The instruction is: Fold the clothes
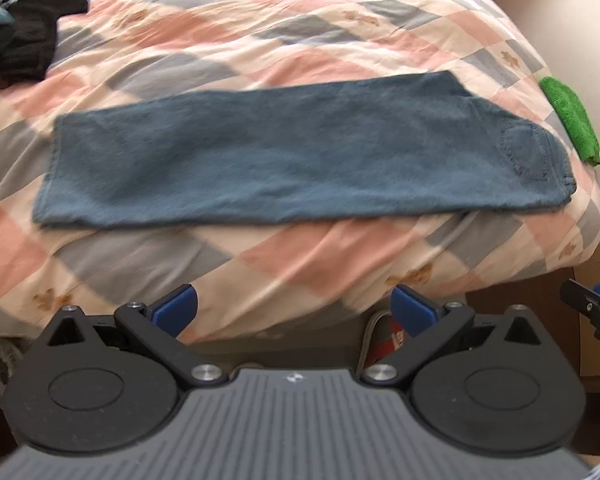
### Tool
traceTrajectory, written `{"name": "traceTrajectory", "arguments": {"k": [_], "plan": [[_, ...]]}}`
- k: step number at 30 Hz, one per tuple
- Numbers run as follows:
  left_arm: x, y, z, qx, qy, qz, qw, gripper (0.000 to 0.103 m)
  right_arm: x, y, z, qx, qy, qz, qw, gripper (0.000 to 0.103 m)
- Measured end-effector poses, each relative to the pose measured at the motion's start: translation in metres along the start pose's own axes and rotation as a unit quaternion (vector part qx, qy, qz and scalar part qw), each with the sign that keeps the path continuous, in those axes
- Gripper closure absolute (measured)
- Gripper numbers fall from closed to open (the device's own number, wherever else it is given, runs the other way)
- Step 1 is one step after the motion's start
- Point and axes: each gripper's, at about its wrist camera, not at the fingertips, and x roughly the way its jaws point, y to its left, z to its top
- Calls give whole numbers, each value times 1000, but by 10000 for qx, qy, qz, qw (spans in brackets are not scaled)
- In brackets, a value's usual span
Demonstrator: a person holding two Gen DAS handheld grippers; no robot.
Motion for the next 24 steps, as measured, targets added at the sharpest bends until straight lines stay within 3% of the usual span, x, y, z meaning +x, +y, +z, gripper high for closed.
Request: {"name": "traceTrajectory", "arguments": {"k": [4, 7, 12, 17, 19, 20, 22, 24], "plan": [[16, -47, 19, -71, -170, -96, 9998, 15, 14, -52, 21, -42, 55, 63, 10000, 44], [38, -79, 32, -495, -195, -172, 9984, 17, 28, -93, 45, -21, 150, 371, 9992, 61], [73, -98, 45, -1821, -50, -403, 9824, 16, 64, -144, 86, -276, 413, 658, 9966, 59], [78, -68, 30, -2569, -243, -77, 9661, 15, 119, -166, 113, -563, 787, 825, 9919, 59], [81, -43, 23, -2752, -434, 89, 9604, 14, 136, -166, 119, -610, 738, 949, 9909, 58], [83, -29, 19, -2782, -596, 174, 9585, 14, 143, -165, 121, -612, 668, 1045, 9904, 56], [88, -2, 12, -2805, -956, 348, 9545, 14, 160, -163, 122, -568, 430, 1353, 9882, 35], [95, 30, 3, -2861, -1316, 497, 9478, 14, 178, -161, 117, -579, 79, 1664, 9843, 32]]}}
